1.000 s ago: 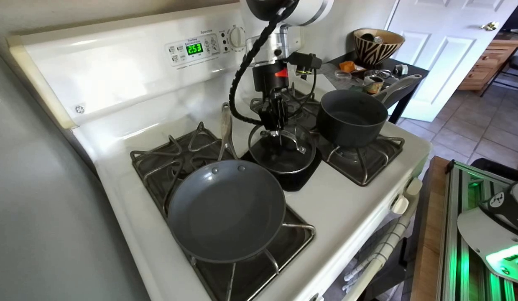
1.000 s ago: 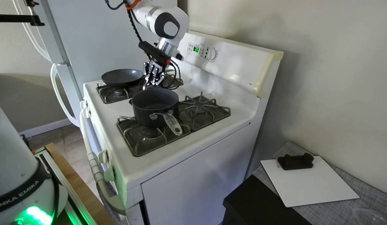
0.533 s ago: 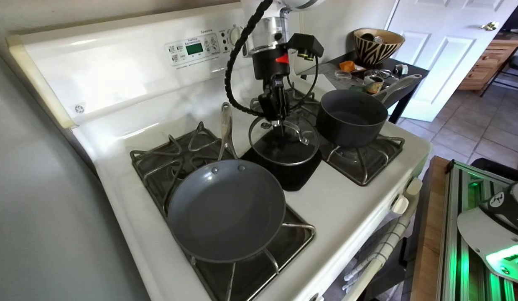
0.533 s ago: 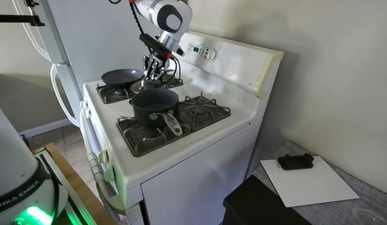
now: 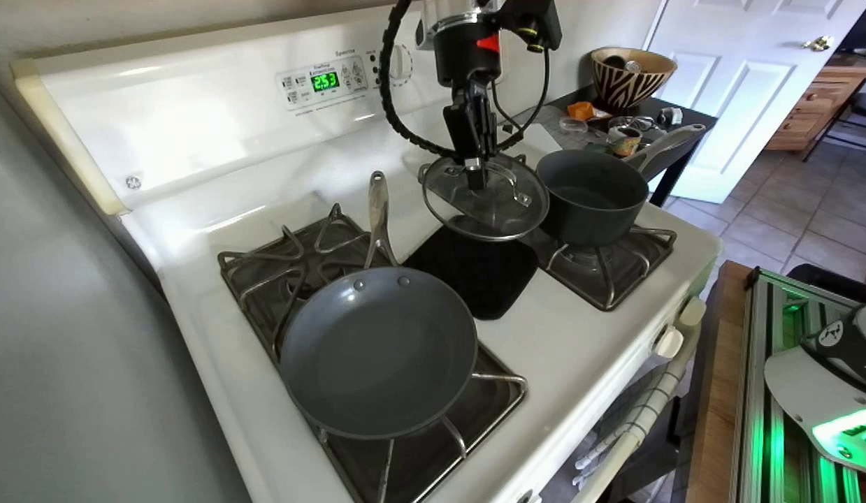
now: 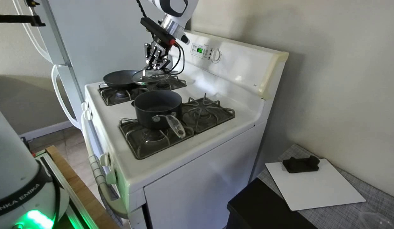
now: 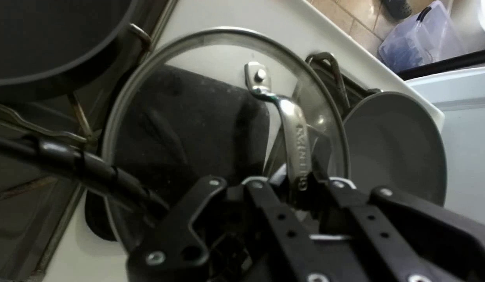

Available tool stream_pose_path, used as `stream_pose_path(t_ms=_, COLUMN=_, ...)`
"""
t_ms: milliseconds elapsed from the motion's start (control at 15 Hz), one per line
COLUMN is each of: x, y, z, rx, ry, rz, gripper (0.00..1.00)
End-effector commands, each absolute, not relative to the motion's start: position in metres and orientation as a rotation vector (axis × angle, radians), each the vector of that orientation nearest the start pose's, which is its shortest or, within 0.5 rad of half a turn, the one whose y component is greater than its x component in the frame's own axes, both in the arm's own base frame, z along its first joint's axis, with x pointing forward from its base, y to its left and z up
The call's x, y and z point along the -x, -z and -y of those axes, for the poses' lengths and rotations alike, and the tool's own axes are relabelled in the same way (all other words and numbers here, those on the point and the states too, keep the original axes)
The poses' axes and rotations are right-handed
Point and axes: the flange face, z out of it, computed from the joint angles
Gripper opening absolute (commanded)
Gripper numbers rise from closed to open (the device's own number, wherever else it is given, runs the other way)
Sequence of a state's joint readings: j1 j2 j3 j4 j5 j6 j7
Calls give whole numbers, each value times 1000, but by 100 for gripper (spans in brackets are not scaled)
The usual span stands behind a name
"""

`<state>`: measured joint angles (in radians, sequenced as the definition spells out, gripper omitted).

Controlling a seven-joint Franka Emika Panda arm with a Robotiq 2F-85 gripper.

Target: Put the lid on the right pot, the push the pot backwards

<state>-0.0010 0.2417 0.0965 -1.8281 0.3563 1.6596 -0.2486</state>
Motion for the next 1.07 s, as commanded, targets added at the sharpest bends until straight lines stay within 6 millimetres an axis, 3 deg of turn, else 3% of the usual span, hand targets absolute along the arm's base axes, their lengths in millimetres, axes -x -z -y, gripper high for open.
stream_pose_path(t_ms=0, x=-548, y=-408, z=-74, rx=2643, ry=-535, rz=293, gripper=0)
stream_pose_path(t_ms=400, x=-520, y=-428, z=-35, rx=2609, ry=-550, rz=220, gripper=0)
stream_pose_path(t_ms=1000, x=-471, y=-405, z=30, rx=2608, ry=-555, rz=135, gripper=0)
